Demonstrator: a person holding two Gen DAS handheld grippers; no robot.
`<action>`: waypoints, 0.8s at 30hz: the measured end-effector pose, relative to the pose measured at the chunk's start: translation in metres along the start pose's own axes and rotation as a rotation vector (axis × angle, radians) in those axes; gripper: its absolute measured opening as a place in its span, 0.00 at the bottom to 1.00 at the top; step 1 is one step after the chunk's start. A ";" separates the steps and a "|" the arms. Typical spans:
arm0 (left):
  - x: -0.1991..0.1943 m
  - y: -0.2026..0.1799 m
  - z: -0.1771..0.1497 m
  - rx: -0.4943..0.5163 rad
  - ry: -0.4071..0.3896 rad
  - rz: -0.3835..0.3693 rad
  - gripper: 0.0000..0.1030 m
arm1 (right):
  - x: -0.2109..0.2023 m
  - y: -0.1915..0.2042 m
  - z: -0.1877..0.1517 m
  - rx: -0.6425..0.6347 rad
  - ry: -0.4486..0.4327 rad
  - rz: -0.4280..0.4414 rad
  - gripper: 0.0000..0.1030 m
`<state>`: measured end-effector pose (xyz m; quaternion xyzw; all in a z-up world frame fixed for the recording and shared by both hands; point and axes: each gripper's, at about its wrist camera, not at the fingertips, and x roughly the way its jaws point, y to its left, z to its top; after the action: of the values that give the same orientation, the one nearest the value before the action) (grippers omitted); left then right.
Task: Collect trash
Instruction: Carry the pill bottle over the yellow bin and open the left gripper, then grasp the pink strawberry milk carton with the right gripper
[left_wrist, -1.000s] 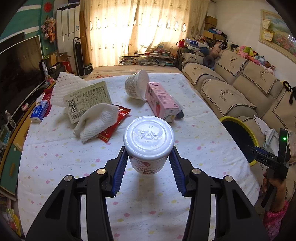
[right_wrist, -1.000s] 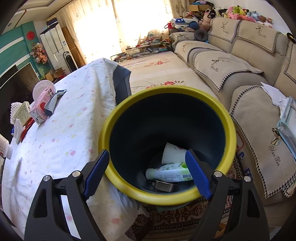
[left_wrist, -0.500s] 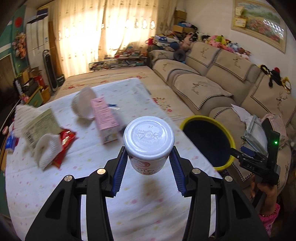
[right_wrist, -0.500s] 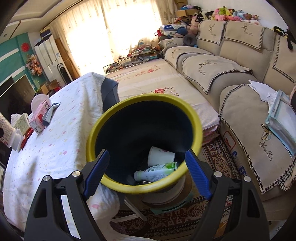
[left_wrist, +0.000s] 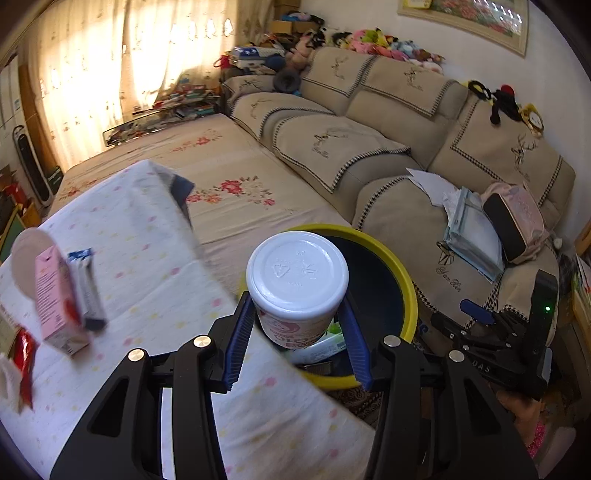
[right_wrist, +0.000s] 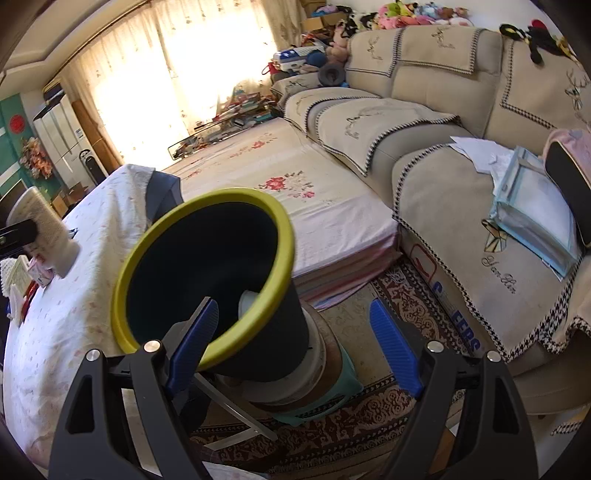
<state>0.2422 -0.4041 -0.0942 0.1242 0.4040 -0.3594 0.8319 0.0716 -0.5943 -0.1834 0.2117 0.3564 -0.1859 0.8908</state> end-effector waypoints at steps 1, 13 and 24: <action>0.008 -0.005 0.004 0.008 0.006 -0.002 0.46 | 0.001 -0.003 0.000 0.006 0.002 -0.001 0.77; 0.023 -0.007 0.017 0.007 -0.019 0.059 0.67 | 0.008 -0.002 0.001 0.008 0.025 0.006 0.78; -0.059 0.079 -0.034 -0.141 -0.125 0.133 0.79 | 0.008 0.048 0.004 -0.086 0.037 0.043 0.78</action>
<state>0.2535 -0.3018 -0.0773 0.0691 0.3663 -0.2812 0.8843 0.1023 -0.5575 -0.1752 0.1840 0.3759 -0.1474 0.8961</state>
